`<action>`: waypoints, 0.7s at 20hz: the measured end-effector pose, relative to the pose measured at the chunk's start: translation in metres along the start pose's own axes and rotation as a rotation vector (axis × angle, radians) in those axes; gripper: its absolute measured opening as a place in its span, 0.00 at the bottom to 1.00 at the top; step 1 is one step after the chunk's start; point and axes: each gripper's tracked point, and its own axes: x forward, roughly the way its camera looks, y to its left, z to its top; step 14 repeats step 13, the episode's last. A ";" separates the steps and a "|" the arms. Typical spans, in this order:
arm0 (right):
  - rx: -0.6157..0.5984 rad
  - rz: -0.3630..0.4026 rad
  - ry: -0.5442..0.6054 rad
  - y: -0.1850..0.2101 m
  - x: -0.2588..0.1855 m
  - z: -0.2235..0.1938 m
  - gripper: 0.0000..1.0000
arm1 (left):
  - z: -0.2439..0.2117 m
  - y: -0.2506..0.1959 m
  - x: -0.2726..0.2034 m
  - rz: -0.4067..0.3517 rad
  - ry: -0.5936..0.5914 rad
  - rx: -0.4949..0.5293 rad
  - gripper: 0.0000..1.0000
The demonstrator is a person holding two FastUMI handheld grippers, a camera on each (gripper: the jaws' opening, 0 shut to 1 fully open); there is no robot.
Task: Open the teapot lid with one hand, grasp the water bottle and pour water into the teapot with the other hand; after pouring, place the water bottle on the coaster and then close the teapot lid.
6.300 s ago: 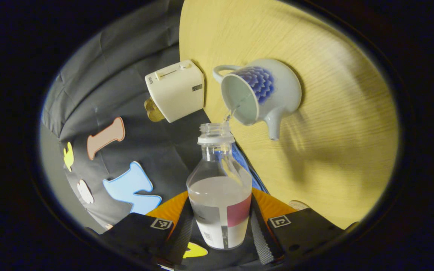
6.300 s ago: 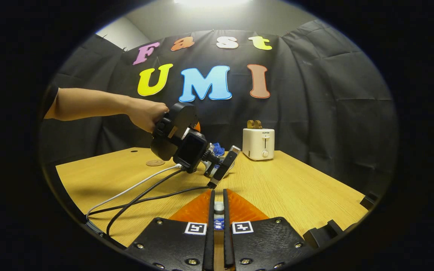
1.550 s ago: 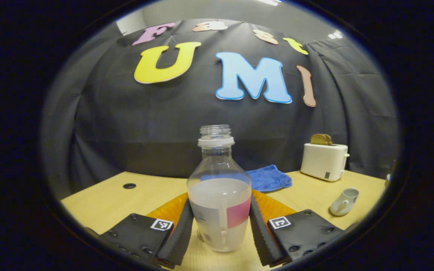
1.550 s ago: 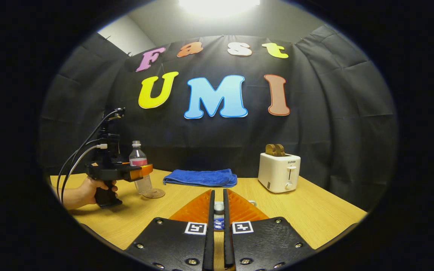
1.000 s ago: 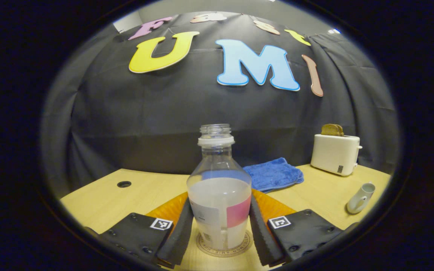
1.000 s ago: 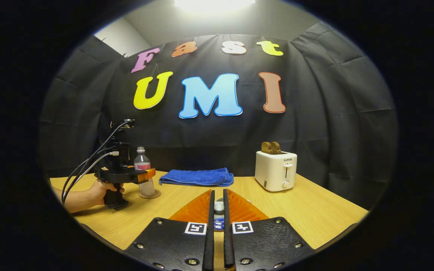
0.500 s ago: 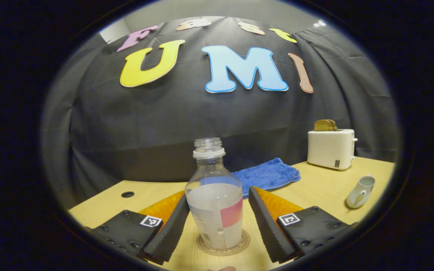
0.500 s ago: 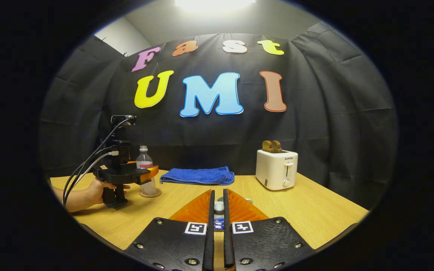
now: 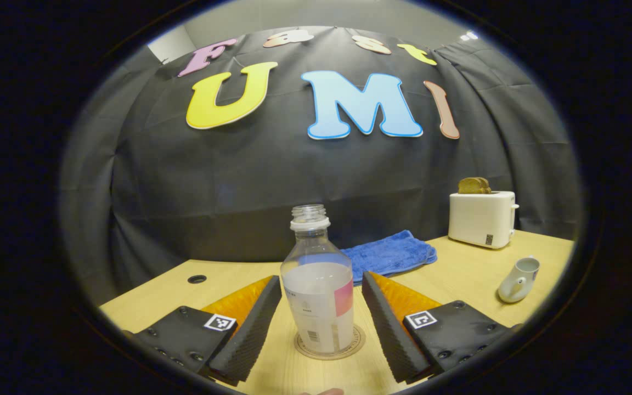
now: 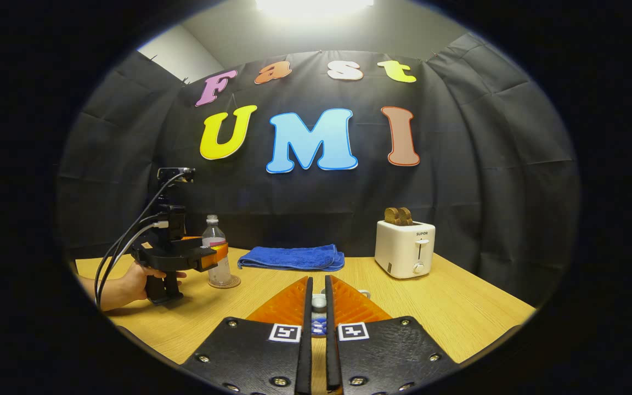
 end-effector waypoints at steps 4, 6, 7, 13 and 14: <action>-0.006 -0.023 -0.020 -0.011 0.020 0.003 0.10 | -0.002 -0.003 -0.034 0.004 -0.005 0.013 1.00; -0.012 -0.037 -0.024 -0.018 0.039 0.001 0.10 | -0.007 -0.005 -0.053 0.014 0.009 0.014 1.00; -0.002 -0.042 -0.032 -0.021 0.051 0.002 0.10 | -0.010 -0.006 -0.062 0.015 0.021 0.006 1.00; 0.018 -0.074 0.056 -0.034 0.112 -0.035 0.10 | 0.014 -0.012 -0.112 0.013 -0.036 -0.018 1.00; 0.018 -0.074 0.056 -0.034 0.112 -0.035 0.10 | 0.014 -0.012 -0.112 0.013 -0.036 -0.018 1.00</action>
